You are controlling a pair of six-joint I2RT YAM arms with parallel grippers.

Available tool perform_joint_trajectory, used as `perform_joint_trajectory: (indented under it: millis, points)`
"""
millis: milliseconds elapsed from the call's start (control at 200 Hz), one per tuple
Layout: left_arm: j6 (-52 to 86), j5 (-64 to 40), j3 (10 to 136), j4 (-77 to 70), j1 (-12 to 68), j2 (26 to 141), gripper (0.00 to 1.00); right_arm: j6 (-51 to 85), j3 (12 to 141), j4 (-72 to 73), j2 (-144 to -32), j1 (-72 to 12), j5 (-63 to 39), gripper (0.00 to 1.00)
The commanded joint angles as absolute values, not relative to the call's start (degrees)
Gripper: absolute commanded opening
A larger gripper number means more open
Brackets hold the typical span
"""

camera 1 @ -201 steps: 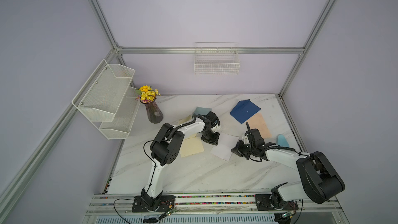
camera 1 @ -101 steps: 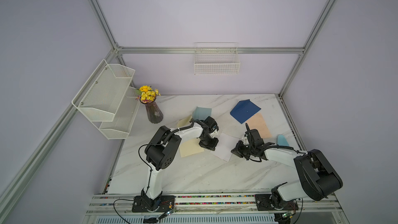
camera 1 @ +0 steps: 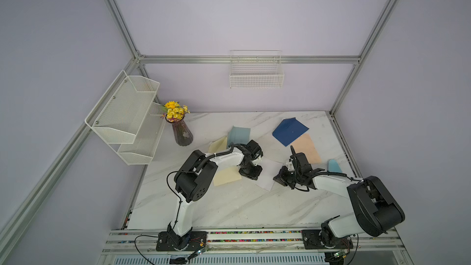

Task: Fold the letter paper in half and place it into the envelope
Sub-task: Fold the letter paper at the center of the board.

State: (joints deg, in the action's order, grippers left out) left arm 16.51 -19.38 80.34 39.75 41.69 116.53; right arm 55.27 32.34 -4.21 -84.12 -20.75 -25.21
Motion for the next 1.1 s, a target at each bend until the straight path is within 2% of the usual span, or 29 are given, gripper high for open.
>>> perform_joint_trajectory:
  millis: [0, 105, 210, 665, 890, 1090]
  points:
    - [14.5, -17.5, 78.4, 37.8, 41.9, 121.1, 0.00, 55.6, 32.9, -3.1, -85.5, -21.1, -24.2, 0.14]
    - [14.2, -17.8, 77.1, 37.2, 41.9, 121.7, 0.00, 54.3, 34.6, -3.2, -87.3, -21.0, -24.2, 0.27]
    - [13.8, -17.9, 76.3, 37.2, 41.9, 122.3, 0.00, 53.4, 36.7, -3.5, -89.7, -20.8, -24.2, 0.31]
    - [12.5, -17.9, 72.0, 36.2, 41.4, 121.9, 0.00, 50.2, 42.5, -2.2, -97.9, -15.6, -27.4, 0.29]
    - [12.5, -18.2, 71.2, 35.8, 40.9, 122.0, 0.00, 49.1, 44.7, 0.7, -103.3, -14.9, -33.9, 0.25]
    - [12.9, -18.3, 72.2, 35.6, 40.0, 122.2, 0.00, 47.8, 40.9, 0.8, -102.1, -14.9, -38.4, 0.26]
